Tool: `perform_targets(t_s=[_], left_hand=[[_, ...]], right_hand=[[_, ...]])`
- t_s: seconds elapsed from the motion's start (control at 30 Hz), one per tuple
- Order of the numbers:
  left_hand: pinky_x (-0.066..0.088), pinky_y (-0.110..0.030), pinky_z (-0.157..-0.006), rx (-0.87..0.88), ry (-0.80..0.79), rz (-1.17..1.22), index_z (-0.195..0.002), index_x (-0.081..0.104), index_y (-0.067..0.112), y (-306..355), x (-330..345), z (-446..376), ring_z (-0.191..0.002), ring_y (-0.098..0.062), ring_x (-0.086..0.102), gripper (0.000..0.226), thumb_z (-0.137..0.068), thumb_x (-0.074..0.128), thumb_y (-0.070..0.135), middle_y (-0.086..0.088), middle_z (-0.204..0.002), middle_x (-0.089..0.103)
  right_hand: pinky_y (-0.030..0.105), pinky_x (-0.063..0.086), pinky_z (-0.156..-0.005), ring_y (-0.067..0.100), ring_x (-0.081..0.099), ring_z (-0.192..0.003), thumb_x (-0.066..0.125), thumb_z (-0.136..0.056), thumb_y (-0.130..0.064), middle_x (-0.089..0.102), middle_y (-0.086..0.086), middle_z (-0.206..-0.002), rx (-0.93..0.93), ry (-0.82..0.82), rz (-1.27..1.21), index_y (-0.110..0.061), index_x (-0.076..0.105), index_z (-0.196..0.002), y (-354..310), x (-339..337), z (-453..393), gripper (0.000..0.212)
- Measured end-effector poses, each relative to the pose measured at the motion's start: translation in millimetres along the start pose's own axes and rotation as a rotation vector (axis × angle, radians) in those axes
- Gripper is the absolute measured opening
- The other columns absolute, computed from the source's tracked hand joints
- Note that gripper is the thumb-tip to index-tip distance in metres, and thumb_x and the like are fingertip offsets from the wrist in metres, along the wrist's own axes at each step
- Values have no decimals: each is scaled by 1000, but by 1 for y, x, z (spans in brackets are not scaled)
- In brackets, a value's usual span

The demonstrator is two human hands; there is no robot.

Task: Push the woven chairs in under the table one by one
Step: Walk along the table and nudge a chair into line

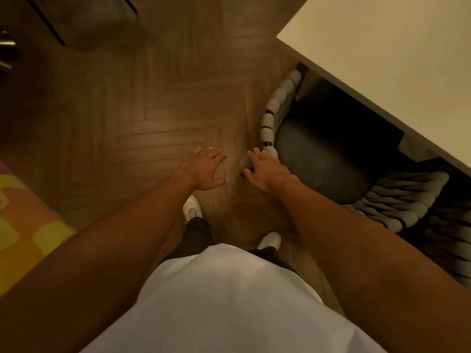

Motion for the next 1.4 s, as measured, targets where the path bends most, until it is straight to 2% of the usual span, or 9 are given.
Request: perform_targets(t_s=[0.3, 0.53, 0.7, 0.9, 1.0, 1.17, 1.4], left_hand=[[20, -46, -120, -38, -24, 71, -157, 25, 20, -146, -23, 2, -151, -27, 22, 78, -95, 44, 64, -4, -164, 24], [15, -45, -121, -38, -41, 40, -157, 24, 20, -220, -52, -25, -151, -26, 20, 79, -95, 40, 68, -4, -165, 22], [15, -45, -122, -18, -42, 15, -158, 23, 21, -254, -84, -75, -151, -26, 19, 79, -96, 39, 67, -4, -165, 21], [17, -45, -122, 31, -37, -30, -157, 25, 20, -282, -139, -154, -150, -27, 22, 77, -97, 38, 66, -5, -164, 24], [18, -46, -122, 43, -43, -69, -157, 25, 19, -294, -170, -194, -150, -26, 22, 77, -97, 34, 67, -5, -164, 24], [17, -47, -122, 86, -40, -86, -157, 26, 19, -297, -218, -260, -150, -27, 24, 77, -96, 35, 67, -6, -164, 25], [12, -47, -123, 178, -43, -98, -158, 24, 18, -296, -284, -363, -151, -27, 19, 75, -98, 38, 63, -6, -165, 22]], right_hand=[[53, 17, -123, 30, 20, -152, 40, -102, -52, 22, 9, -166, 58, -32, 4, -16, 23, -159, -110, -17, -85, 70], [53, 24, -120, 31, 28, -148, 41, -101, -54, 29, 11, -163, 73, -27, 24, -15, 29, -156, -143, -47, -142, 69], [55, 22, -121, 32, 26, -150, 41, -101, -55, 26, 12, -164, 95, -22, 20, -15, 27, -157, -131, -87, -196, 70], [54, 26, -118, 32, 31, -146, 42, -100, -54, 32, 11, -162, 126, -15, -6, -16, 29, -155, -108, -145, -262, 68], [53, 23, -120, 31, 29, -148, 42, -100, -54, 31, 11, -162, 153, -34, -39, -17, 29, -156, -93, -178, -289, 69], [53, 23, -120, 32, 31, -147, 43, -100, -54, 33, 12, -161, 190, -3, -84, -15, 31, -156, -63, -239, -328, 69], [53, 24, -120, 31, 26, -150, 43, -100, -54, 26, 10, -165, 264, 5, -146, -16, 24, -159, -16, -310, -383, 73]])
Point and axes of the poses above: each hand's wrist, its own z-axis away from the middle knuckle, its own x-axis out of the palm, y = z × x, the point moved 6 cm from there along -z, towards the middle knuckle
